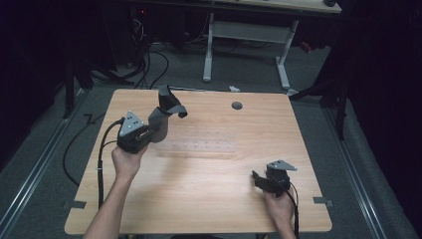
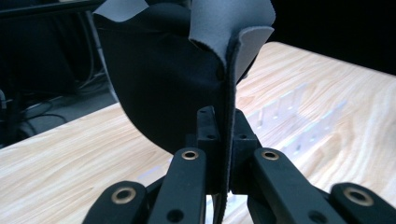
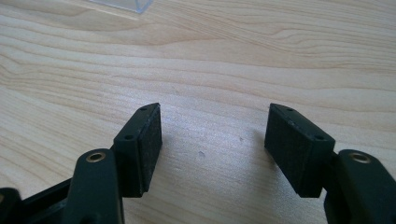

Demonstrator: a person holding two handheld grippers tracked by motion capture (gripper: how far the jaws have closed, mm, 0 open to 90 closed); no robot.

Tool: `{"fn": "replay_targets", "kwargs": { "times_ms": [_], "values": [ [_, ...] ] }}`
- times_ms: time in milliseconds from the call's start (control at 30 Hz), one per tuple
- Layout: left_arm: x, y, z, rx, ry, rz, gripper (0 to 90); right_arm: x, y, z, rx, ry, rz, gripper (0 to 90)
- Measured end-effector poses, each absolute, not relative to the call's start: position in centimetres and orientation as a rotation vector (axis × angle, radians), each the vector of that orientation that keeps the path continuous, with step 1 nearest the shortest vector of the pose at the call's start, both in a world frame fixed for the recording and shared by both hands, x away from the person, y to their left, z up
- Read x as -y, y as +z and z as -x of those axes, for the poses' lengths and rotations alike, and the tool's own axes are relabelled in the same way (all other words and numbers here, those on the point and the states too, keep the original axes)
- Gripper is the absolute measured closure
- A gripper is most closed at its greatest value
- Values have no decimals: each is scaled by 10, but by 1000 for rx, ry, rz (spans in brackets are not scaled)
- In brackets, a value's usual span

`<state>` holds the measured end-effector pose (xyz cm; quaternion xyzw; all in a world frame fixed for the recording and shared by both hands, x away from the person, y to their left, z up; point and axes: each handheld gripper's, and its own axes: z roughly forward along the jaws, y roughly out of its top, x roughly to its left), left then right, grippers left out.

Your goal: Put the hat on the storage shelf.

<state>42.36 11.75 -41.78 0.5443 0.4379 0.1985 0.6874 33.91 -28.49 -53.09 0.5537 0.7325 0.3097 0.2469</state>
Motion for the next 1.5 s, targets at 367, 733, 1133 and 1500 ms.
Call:
{"fn": "replay_targets", "kwargs": {
  "times_ms": [367,733,1133,1500],
  "values": [
    [-117,-424,-429,-976,454,-1237,865,285,-531,-339,-1998,845,-1509,368],
    [-116,-428,-434,-974,457,-1237,865,285,-531,-339,-1999,845,-1509,368],
    [-121,-430,-434,-981,460,-1224,865,285,-531,-339,-1998,844,-1508,368],
    [-119,-435,-435,-987,458,-1223,865,285,-531,-339,-1997,845,-1506,368]
  ]
}}
